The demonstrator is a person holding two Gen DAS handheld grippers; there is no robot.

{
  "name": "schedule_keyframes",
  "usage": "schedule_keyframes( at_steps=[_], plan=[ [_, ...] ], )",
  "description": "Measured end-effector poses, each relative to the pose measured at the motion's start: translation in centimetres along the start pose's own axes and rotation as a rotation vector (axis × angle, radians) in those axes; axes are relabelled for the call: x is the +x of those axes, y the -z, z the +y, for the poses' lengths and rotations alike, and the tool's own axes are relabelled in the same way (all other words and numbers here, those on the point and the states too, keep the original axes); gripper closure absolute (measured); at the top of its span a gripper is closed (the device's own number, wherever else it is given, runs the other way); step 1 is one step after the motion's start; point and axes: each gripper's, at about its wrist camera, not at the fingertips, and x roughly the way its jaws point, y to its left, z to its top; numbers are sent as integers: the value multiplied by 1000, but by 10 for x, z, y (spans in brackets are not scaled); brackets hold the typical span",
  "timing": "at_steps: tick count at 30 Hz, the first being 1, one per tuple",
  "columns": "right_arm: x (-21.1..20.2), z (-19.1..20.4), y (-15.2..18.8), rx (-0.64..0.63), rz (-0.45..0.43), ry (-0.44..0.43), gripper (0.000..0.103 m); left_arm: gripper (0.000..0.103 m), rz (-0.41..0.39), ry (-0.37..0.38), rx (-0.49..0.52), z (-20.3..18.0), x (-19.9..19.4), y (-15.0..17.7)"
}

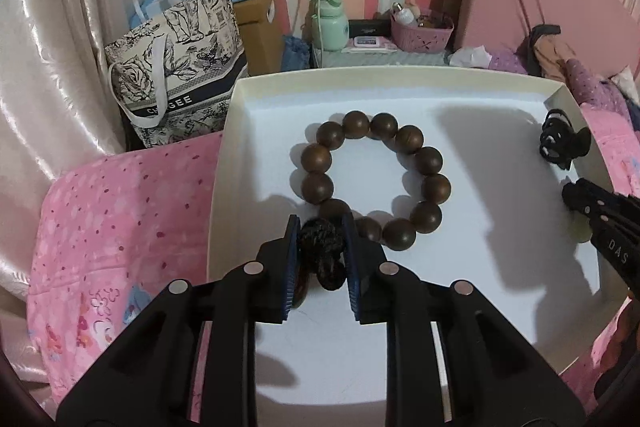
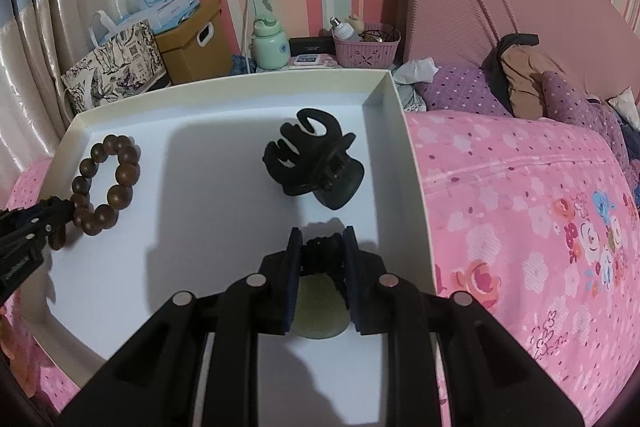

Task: Organize jewelry
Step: 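Carry both pendants into the white tray and open both grippers, then move both tools back over the remaining jewelry on the bedspread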

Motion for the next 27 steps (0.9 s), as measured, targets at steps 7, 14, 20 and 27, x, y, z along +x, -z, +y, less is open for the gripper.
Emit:
schedule_keyframes(
  at_steps=[7,14,20,27],
  plan=[
    [0,3,1,-4,2,-2,78,83,11,11,-22,3,2,0],
    [-8,-1,0,8,-9,-11,55,83,-5,15,-34,7,-11,2],
    [-55,-6,-5,21,-88,-70,48,42,-109,33,-26,1,-67,1],
    [-138,-18,16,6,-211,-66,23,7,-252,-3,-36,25,-155,32]
  ],
)
